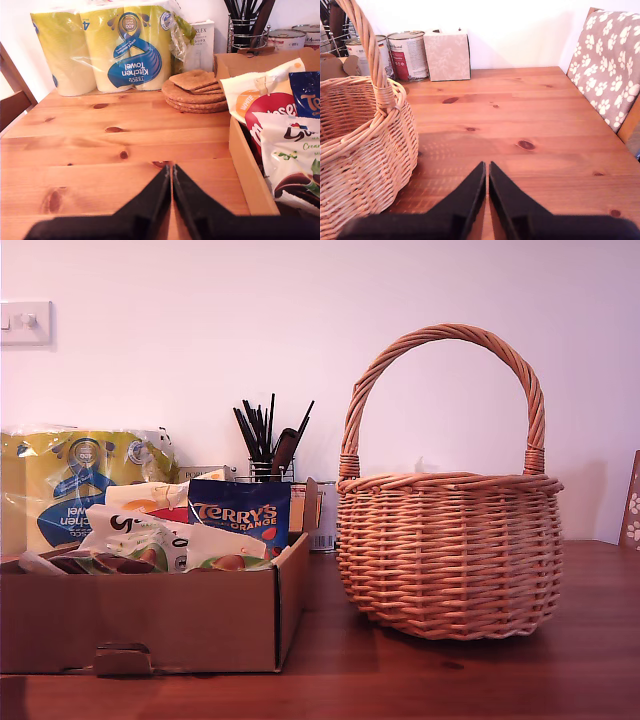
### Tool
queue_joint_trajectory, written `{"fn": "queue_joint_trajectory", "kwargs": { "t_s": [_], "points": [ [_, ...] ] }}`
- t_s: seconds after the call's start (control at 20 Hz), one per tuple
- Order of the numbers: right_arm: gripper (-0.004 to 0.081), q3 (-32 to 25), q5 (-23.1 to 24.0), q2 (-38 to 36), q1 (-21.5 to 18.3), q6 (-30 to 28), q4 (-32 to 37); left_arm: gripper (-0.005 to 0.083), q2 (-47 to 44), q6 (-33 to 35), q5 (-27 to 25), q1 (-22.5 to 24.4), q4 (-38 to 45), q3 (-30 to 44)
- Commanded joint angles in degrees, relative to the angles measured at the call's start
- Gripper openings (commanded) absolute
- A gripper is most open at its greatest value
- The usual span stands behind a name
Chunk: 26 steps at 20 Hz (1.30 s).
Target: Move the bags of Easter eggs from the cardboard box on the left into the woven basket on the right side.
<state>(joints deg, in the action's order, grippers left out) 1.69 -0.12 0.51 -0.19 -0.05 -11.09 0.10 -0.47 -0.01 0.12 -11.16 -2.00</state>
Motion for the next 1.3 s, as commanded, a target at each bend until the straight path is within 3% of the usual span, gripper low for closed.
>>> {"fn": "queue_joint_trajectory", "kwargs": {
  "t_s": [0.0, 0.6, 0.7, 1.0, 1.25],
  "points": [
    [-0.0011, -0.8, -0.2, -0.3, 0.1, 0.2, 0.5, -0.0011, -0.5, 0.1, 0.2, 0.1, -4.5, 0.8],
    [-0.0011, -0.8, -0.2, -0.3, 0.1, 0.0, 0.5, -0.0011, -0.5, 0.1, 0.1, 0.1, -4.5, 0.8],
    [-0.0011, -0.8, -0.4, -0.3, 0.1, 0.2, 0.5, -0.0011, -0.5, 6.1, -1.2, 0.1, -3.9, 0.8],
    [-0.0011, -0.8, -1.4, -0.3, 0.1, 0.2, 3.5, -0.0011, -0.5, 6.8, -1.1, 0.1, -4.3, 0.8],
    [-0.0011, 3.2, -3.0, -0.3, 0.1, 3.1, 8.2, -0.0011, -0.5, -1.4, 3.8, 0.1, -1.5, 0.8]
  ]
}}
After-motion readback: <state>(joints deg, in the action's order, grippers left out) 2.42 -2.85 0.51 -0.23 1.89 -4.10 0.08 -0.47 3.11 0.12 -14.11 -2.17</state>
